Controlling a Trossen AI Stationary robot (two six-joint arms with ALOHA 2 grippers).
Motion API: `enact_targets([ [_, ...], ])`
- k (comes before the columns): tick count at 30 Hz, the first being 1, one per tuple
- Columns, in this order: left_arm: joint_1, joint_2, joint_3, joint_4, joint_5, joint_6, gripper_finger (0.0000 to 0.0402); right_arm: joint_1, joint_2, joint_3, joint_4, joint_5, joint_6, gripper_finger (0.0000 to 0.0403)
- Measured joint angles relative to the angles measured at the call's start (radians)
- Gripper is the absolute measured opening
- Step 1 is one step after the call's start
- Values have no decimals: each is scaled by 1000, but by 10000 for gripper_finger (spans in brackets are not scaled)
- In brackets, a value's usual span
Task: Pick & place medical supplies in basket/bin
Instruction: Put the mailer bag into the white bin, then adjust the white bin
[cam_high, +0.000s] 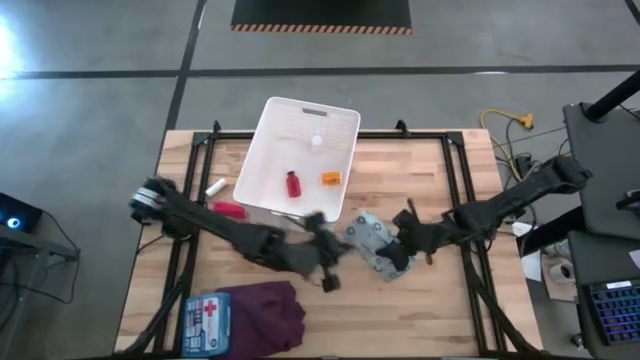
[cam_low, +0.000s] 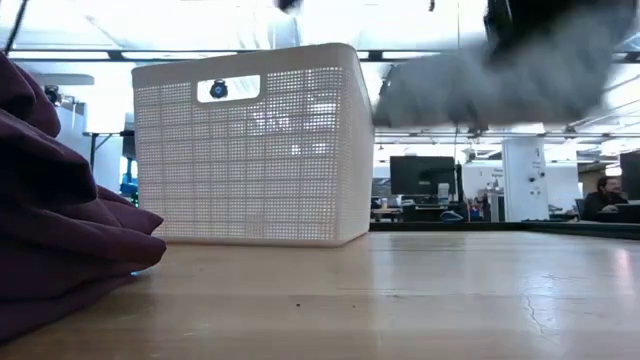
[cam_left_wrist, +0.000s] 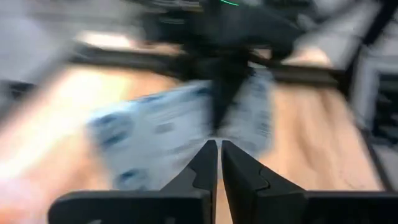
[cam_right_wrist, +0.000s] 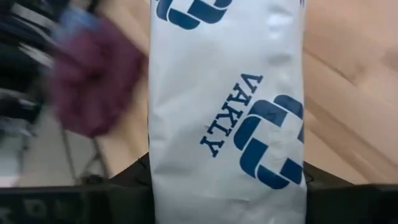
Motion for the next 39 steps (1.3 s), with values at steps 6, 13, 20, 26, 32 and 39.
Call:
enact_targets([
  [6, -48, -256, -122, -1, -212, 2, 6, 3, -49, 267, -66, 163, -124, 163],
  [13, -153, -551, -281, -8, -584, -4, 6, -301, 125, 603, -64, 158, -447, 165],
  [20, -196, -703, -407, -49, -693, -47, 75, -574, 430, 779, -75, -188, -454, 211],
  [26, -195, -811, -442, -259, -749, -157, 197, -619, 603, 993, -262, -168, -523, 275],
  [32, -159, -962, -467, -676, -802, -526, 258, -596, 664, 1213, -578, 1, -650, 319],
  [39, -30, -1120, -553, -928, -690, -822, 237, -525, 644, 1288, -777, 95, -664, 311],
])
